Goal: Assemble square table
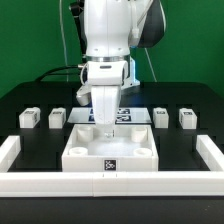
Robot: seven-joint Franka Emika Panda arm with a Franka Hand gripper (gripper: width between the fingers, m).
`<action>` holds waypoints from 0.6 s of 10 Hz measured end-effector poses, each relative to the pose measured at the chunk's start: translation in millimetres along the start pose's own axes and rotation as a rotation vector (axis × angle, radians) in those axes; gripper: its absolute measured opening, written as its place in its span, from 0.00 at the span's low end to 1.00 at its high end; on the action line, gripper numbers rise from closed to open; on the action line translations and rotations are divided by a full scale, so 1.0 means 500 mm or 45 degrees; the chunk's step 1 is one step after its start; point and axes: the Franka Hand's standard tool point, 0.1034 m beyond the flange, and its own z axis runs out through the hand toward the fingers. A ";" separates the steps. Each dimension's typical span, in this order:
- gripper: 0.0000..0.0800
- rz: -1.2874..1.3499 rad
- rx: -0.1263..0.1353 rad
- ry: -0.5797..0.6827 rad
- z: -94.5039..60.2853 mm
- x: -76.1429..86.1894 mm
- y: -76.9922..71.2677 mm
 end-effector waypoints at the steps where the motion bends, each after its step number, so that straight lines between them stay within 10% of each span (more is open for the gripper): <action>1: 0.80 0.000 0.001 0.000 0.001 0.000 -0.001; 2: 0.80 0.000 0.002 0.000 0.001 0.000 -0.001; 5: 0.18 0.001 0.003 0.000 0.002 0.000 -0.002; 6: 0.18 0.001 0.003 0.000 0.002 0.000 -0.002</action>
Offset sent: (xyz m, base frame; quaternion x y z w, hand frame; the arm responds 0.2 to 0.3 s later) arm 0.0000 0.0000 0.0000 0.0000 0.0000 0.0000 1.0000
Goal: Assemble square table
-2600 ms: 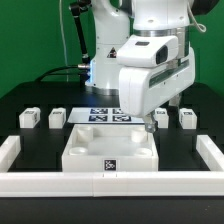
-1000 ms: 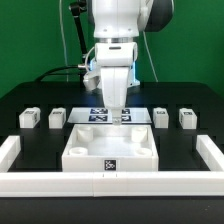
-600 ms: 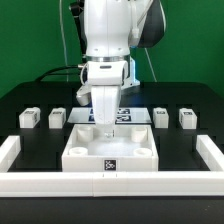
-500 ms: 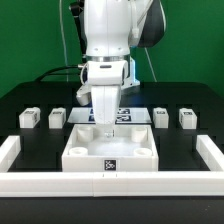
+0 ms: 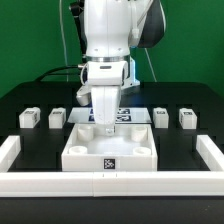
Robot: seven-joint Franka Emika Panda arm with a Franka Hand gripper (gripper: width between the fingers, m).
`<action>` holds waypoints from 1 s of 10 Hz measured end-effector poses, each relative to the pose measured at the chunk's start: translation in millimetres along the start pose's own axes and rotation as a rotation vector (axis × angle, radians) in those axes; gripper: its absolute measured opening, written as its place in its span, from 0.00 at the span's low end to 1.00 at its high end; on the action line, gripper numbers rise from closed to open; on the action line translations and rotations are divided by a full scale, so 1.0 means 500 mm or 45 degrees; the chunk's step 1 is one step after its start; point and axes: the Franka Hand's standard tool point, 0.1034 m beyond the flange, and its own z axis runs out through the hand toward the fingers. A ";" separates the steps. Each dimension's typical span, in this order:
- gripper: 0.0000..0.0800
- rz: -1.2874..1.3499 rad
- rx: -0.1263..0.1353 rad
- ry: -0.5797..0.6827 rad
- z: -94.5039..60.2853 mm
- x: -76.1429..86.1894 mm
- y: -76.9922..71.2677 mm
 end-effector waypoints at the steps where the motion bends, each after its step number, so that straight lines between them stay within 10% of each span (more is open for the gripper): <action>1: 0.06 0.001 0.000 0.000 0.000 0.000 0.000; 7: 0.06 -0.012 0.001 0.000 0.000 0.007 0.003; 10: 0.07 -0.089 -0.022 0.037 0.003 0.109 0.062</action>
Offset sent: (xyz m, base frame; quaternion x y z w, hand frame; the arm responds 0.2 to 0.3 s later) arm 0.0000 0.0000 0.0000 0.0000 0.0000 0.0000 1.0000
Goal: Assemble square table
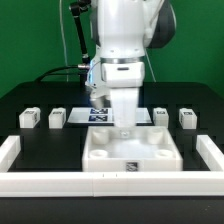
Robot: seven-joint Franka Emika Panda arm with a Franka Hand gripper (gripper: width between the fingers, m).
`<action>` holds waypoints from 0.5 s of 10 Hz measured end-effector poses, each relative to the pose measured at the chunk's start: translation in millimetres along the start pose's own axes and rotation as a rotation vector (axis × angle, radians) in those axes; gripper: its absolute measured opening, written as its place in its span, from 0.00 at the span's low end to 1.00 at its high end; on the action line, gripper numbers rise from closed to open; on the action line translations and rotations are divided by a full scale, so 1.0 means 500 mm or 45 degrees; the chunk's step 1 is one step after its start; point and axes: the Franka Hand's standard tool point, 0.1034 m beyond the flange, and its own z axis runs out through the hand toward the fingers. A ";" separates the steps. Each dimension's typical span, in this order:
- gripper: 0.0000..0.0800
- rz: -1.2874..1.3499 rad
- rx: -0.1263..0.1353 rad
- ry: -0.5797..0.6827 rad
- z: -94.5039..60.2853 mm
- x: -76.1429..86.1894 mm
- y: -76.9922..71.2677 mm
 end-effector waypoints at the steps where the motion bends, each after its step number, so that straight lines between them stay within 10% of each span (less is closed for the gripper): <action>1: 0.07 0.005 -0.014 0.015 0.002 0.032 0.023; 5: 0.07 0.032 0.058 0.009 0.008 0.068 0.041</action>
Offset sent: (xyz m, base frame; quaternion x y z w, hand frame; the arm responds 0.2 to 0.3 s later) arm 0.0441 0.0254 -0.0095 -0.0146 0.0078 0.0511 0.9986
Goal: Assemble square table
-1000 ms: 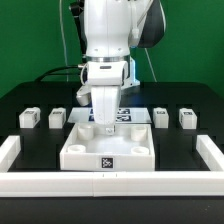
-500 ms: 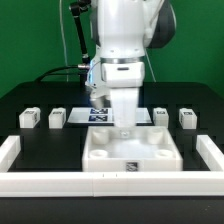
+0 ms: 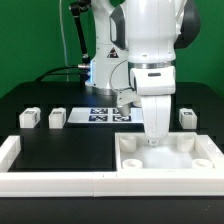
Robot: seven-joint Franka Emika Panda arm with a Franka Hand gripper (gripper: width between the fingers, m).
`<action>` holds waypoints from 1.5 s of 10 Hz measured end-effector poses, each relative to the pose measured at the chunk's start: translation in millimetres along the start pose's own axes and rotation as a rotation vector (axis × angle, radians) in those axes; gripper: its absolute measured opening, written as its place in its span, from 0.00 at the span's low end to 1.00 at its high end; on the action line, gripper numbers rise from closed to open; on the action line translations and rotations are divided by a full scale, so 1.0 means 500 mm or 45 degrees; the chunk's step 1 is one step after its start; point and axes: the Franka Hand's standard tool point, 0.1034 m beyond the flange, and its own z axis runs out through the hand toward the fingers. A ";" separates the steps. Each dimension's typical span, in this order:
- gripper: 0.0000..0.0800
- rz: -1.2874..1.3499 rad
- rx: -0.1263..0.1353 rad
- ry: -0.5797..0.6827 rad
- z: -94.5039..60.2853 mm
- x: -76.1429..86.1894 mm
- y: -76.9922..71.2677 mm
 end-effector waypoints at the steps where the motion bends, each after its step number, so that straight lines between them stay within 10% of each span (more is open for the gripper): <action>1: 0.07 0.000 0.014 -0.004 0.000 0.000 0.000; 4: 0.16 0.001 0.015 -0.005 0.001 -0.001 -0.001; 6: 0.58 0.002 0.016 -0.005 0.001 -0.002 -0.001; 8: 0.73 0.003 0.016 -0.005 0.001 -0.003 -0.001; 15: 0.81 0.043 0.012 -0.007 -0.004 -0.003 -0.002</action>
Offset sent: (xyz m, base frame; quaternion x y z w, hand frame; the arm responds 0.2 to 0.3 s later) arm 0.0000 0.0000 0.0000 0.0000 0.0000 0.0000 1.0000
